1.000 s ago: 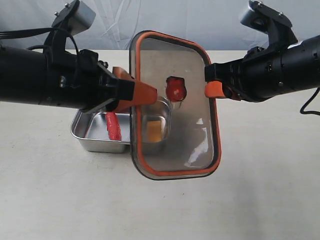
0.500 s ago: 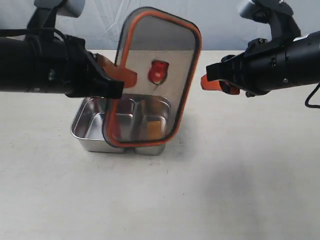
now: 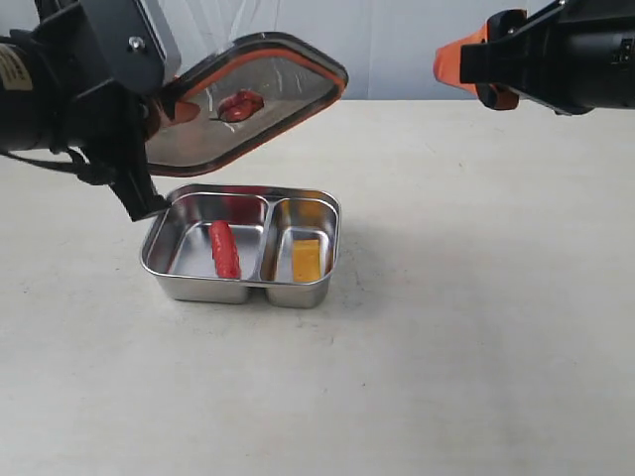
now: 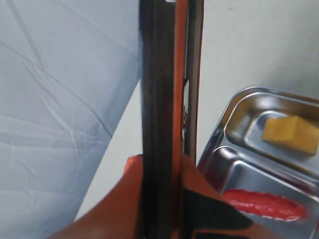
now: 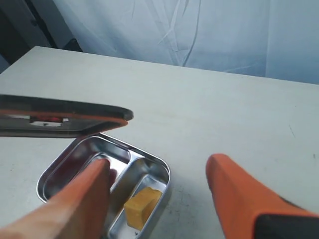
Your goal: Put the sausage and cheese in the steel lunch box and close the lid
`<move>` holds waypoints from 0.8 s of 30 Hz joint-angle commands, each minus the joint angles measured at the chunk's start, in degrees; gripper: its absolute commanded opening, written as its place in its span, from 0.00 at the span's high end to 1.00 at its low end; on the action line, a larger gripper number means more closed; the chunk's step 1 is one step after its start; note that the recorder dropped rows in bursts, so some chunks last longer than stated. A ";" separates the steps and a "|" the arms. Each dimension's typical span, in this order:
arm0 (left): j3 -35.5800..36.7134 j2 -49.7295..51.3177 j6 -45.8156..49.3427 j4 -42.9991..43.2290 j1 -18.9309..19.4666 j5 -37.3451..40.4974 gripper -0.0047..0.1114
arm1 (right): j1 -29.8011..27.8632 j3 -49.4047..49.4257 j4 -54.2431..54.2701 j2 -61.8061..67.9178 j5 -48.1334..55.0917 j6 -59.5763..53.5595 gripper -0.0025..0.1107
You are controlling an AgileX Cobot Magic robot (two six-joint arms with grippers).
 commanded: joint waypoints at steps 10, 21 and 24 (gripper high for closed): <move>3.94 4.96 -4.43 17.76 -0.10 -6.13 0.96 | -0.25 -0.34 -1.65 -0.62 1.94 -0.28 0.47; 5.42 7.58 -4.43 22.61 -0.80 -7.34 0.96 | -0.25 -0.34 -1.87 -0.62 2.06 -0.15 0.47; 7.05 8.71 -4.43 24.72 -2.47 -8.50 0.96 | -0.25 -0.34 -1.97 -0.62 2.35 -0.15 0.47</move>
